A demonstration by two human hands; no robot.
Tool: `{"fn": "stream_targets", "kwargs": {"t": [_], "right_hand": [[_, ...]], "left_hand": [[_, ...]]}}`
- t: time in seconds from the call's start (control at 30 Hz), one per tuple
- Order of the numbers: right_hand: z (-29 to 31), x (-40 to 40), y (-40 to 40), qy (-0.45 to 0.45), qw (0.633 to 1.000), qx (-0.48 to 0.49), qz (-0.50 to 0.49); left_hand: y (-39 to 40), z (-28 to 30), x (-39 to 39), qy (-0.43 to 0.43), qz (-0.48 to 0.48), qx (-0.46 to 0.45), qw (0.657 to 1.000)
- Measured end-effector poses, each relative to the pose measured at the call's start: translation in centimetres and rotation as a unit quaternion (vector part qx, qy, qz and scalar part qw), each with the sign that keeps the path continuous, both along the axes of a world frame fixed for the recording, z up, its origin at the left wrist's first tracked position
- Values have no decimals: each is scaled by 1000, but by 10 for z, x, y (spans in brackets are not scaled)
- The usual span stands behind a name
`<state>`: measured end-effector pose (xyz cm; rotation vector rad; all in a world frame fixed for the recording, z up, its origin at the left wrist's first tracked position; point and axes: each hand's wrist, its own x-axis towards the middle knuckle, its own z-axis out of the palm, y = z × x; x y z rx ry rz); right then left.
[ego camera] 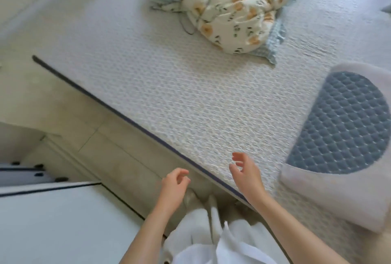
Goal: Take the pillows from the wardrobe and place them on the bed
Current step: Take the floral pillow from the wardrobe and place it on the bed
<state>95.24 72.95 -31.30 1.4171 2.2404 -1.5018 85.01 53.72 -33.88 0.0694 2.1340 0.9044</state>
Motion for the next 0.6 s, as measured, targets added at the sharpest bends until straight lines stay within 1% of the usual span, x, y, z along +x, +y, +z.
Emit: {"fn": "stream_targets", "kwargs": {"t": [0.13,0.3,0.43,0.6], "right_hand": [[3,-65,-53,7,995,1,100],[5,-140,-110,36,972,23,231],[10,-194,-146,50,946,28,320],[23,-269,-191,72,902,23,426]], "left_hand": [[-76,17,-45,28,73,-16,997],[-147,32,-87,80,178,-34,980],[-188,43,-102,115,262,-62,956],[-223,58,-131,153,376,-83,910]]}}
